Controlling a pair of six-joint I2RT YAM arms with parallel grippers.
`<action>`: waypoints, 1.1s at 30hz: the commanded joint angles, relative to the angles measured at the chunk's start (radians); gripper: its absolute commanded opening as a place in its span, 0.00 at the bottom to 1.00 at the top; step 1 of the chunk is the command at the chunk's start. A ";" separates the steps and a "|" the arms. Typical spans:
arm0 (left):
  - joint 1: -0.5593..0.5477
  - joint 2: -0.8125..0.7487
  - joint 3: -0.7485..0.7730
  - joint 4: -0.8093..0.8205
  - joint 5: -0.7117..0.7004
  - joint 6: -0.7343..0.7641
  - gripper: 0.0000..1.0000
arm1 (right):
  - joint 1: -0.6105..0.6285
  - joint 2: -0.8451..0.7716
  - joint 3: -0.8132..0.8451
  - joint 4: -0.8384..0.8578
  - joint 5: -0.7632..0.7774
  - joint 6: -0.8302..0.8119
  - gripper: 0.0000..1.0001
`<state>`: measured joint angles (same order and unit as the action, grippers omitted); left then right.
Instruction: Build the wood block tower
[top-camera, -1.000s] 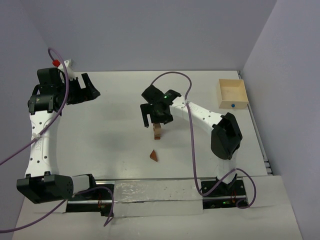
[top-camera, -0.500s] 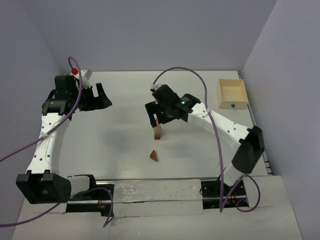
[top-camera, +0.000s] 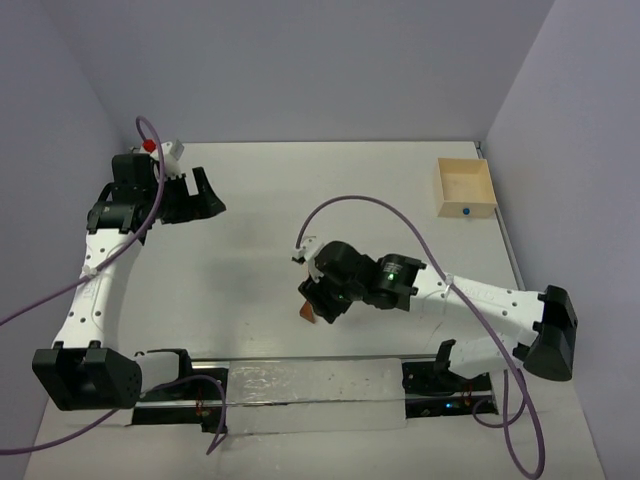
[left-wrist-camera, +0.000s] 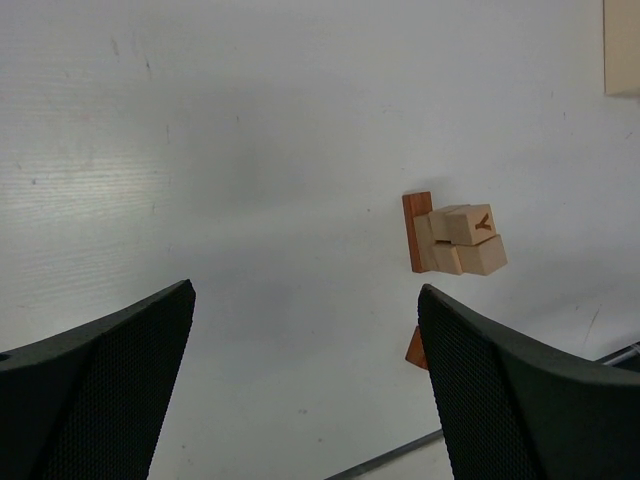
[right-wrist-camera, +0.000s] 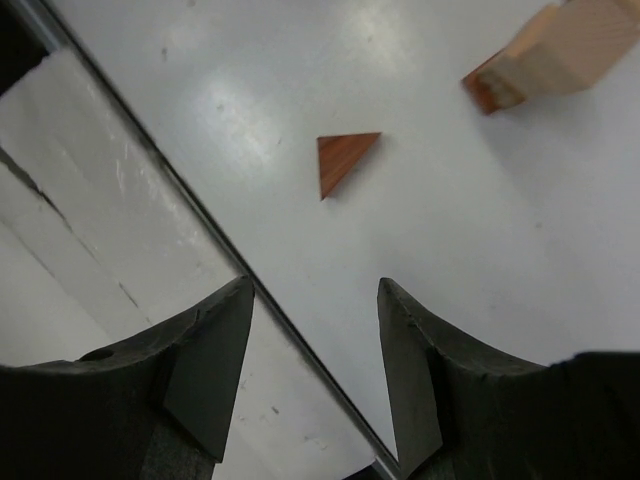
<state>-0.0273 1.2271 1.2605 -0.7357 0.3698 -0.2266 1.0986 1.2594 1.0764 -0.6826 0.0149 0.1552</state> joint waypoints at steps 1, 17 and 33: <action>-0.002 -0.058 -0.022 0.049 -0.010 -0.038 0.99 | 0.049 0.058 -0.071 0.177 0.057 0.092 0.64; -0.002 -0.151 -0.100 0.032 -0.047 -0.026 0.99 | 0.094 0.435 -0.001 0.231 0.106 0.251 0.56; -0.002 -0.149 -0.111 0.037 -0.030 -0.026 0.99 | 0.075 0.505 0.000 0.242 0.194 0.278 0.43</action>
<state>-0.0273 1.0943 1.1556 -0.7292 0.3325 -0.2508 1.1839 1.7645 1.0607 -0.4743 0.1511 0.4216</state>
